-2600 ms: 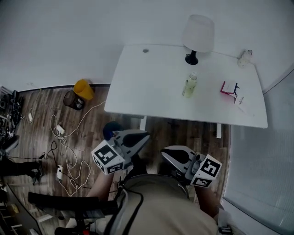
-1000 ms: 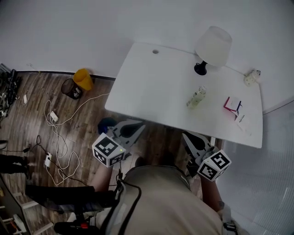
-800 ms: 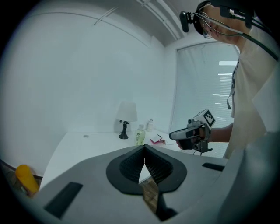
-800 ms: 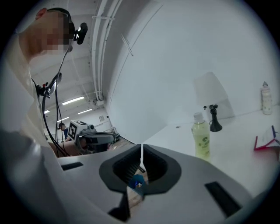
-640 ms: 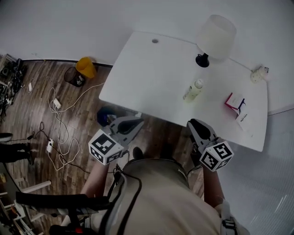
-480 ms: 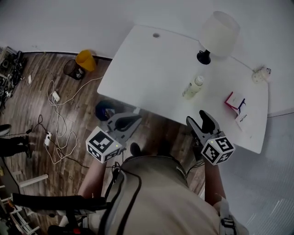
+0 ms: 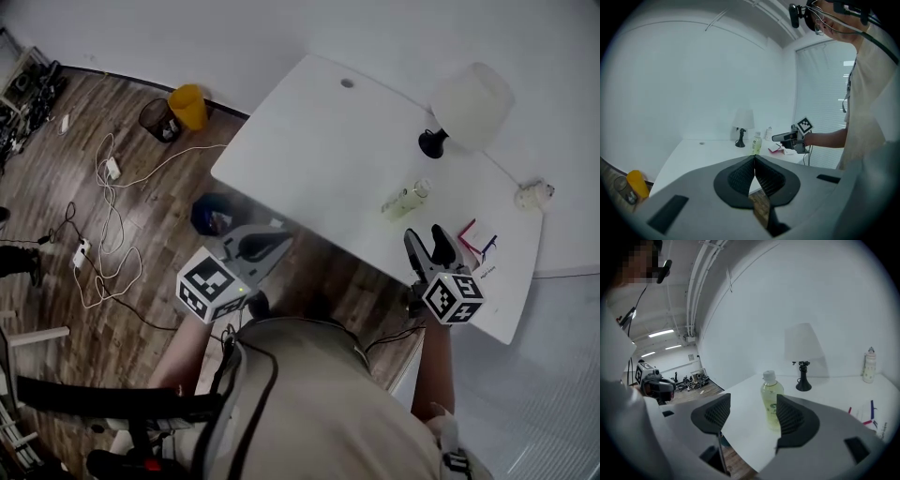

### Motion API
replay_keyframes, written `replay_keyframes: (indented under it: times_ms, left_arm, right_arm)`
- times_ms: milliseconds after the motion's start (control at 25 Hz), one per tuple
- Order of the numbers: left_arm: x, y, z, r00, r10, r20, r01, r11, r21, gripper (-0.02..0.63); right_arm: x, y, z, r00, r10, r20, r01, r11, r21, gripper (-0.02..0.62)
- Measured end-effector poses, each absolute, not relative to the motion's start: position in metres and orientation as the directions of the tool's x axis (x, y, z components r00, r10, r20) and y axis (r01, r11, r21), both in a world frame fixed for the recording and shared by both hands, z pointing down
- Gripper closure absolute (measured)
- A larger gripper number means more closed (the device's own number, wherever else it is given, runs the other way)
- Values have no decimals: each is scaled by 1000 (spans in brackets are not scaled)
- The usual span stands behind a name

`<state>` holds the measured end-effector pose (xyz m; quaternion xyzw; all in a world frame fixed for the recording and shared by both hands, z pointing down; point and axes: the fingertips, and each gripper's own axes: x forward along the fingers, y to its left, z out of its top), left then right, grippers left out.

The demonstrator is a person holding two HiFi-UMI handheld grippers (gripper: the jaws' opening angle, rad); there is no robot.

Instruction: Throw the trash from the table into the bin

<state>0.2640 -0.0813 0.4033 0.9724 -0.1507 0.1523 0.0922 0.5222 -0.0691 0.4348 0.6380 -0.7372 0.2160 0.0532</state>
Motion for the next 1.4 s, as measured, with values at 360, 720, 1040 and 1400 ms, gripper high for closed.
replay_keyframes:
  times_ms: [360,720,1040,1400]
  left_arm:
    - [255,-78,412,898,-249,363,-310,-943,119,594]
    - [218,-91,413,868,-316,383,-380,-919,102,594]
    - [193,-90,408,850,-361,383,-424,-901,93,594]
    - [170,-96,413,831,-399,387,-470,-876,105,594]
  right_arm:
    - [565,-130,467,-162,-914,372,-954,48,-297,274]
    - [555,-167,480,-153,-899,411,-979,81,-188,270]
    - [557,-180,489,-118,-902,414,-980,38,-196,272]
    - [558,-188,492,-88,-909,407,-984,17,-175,273]
